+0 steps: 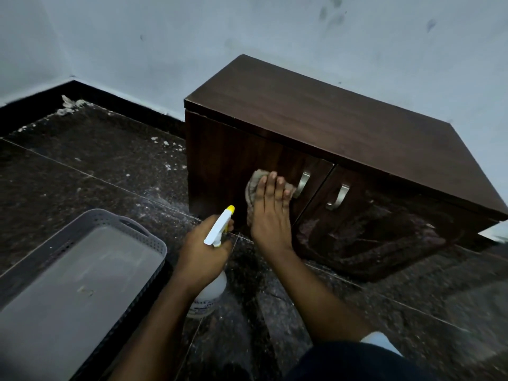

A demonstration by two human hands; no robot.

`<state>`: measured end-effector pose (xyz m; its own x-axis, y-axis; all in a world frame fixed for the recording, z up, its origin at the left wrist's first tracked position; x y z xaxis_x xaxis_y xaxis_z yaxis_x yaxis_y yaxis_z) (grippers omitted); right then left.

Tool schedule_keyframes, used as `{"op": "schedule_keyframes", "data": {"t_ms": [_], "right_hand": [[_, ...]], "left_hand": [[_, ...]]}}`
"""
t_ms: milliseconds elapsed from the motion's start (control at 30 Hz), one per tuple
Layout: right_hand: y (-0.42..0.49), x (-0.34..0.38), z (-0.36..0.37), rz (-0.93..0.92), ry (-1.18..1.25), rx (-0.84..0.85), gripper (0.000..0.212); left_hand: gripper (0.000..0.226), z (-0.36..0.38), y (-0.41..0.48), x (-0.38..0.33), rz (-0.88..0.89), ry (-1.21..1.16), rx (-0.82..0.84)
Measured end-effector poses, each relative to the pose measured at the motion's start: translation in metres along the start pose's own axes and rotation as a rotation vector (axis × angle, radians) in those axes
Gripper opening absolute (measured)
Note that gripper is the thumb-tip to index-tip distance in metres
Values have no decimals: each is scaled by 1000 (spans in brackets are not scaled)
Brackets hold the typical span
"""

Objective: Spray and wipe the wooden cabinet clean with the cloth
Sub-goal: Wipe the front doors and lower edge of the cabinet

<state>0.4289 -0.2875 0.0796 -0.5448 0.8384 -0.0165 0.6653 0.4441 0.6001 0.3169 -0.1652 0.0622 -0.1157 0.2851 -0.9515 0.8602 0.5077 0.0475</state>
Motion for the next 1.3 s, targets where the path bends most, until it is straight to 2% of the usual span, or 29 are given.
{"op": "schedule_keyframes", "data": {"t_ms": [100, 133, 300, 500, 633, 733, 800, 933, 1000, 1067, 1133, 1167, 1233, 1300], "right_hand": [[-28, 0, 15, -77, -65, 132, 85], [-24, 1, 12, -93, -72, 129, 84], [48, 21, -31, -91, -116, -65, 90], [58, 18, -59, -60, -158, -83, 81], [53, -6, -78, 127, -28, -122, 77], [20, -32, -94, 313, 346, -174, 79], [-9, -59, -113, 513, 664, -343, 65], [-75, -109, -114, 1176, 1288, -732, 29], [-95, -110, -121, 1278, 1342, -846, 26], [-102, -109, -149, 1158, 1198, -979, 30], [-90, -105, -175, 885, 975, -996, 45], [-75, -100, -183, 725, 761, -931, 51], [-29, -78, -168, 456, 305, -638, 60], [-5, -62, -125, 328, 118, -376, 72]], "left_hand": [[32, -6, 0, -6, 16, -2, -10], [33, -8, 2, -10, 24, -7, -15], [36, -16, 11, -19, 31, -70, -24], [31, -20, 8, -28, 61, -59, -25], [35, -23, 11, -27, 53, -44, -33], [39, -14, 3, -29, 60, -53, 5], [40, -6, -2, -37, 91, -59, 27], [37, 9, 2, -52, 105, -50, 54], [39, 11, 1, -54, 98, -76, 59], [44, 14, -5, -52, 79, -111, 63], [43, 19, -12, -50, 57, -119, 82], [41, 23, -14, -50, 57, -117, 91], [39, 27, -14, -54, 66, -109, 95], [38, 29, -12, -59, 79, -87, 89]]}}
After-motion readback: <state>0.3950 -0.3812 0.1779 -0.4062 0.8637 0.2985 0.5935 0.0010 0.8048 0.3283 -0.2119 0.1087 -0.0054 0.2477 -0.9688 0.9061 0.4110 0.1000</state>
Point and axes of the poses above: each hand's wrist, its own y-axis towards the middle knuckle, its own z-axis out of the palm, x = y × z, the point moved 10 cm from there along y, towards the middle knuckle, and after that the axes turned 7 degrees about -x, right-handed, at the moved point
